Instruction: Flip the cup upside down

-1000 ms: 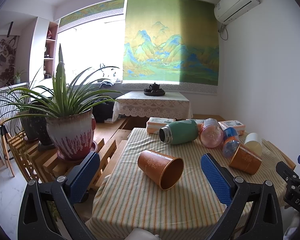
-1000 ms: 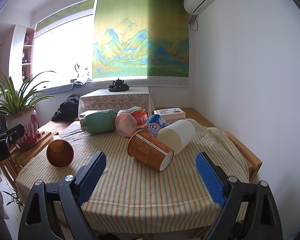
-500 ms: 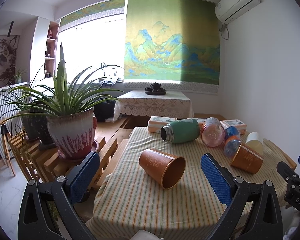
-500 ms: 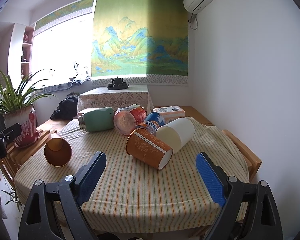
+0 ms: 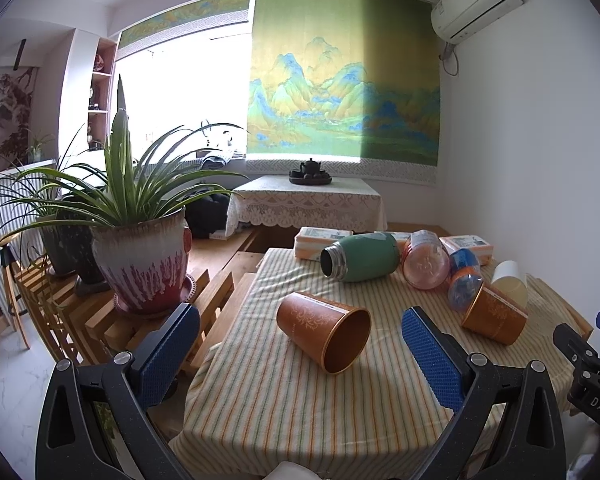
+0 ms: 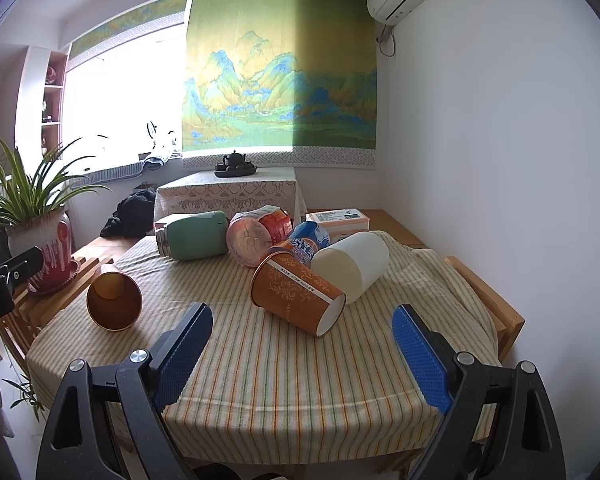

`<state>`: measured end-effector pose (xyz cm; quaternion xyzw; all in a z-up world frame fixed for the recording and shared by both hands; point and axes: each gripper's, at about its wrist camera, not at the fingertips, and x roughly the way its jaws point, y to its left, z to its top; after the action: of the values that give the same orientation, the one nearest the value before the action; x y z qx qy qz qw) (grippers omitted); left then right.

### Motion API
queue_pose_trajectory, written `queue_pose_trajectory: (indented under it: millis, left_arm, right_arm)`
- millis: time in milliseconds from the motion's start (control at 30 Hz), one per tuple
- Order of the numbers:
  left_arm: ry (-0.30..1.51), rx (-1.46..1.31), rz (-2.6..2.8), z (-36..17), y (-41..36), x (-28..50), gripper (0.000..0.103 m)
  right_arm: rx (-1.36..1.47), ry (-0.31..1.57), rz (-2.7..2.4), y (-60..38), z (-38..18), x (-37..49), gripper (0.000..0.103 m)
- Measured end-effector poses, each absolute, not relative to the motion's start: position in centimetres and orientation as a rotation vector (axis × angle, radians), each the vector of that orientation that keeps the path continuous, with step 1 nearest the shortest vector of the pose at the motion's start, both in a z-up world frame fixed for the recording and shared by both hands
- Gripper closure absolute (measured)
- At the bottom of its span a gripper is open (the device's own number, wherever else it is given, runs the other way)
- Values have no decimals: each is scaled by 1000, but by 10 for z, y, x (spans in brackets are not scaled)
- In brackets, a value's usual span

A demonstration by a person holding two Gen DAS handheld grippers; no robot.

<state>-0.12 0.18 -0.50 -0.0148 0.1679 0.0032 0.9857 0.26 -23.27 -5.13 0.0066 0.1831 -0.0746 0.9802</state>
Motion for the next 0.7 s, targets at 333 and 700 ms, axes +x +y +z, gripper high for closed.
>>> queue_pose_trajectory:
  millis: [333,700]
  left_arm:
    - [345,-31,5,-5,1,0,1]
    - [355,-30,2,-6,1,2,1]
  right_arm:
    - [12,375,-151,-232,-55,4,14]
    - [15,377,-152,-233,-56,4,14]
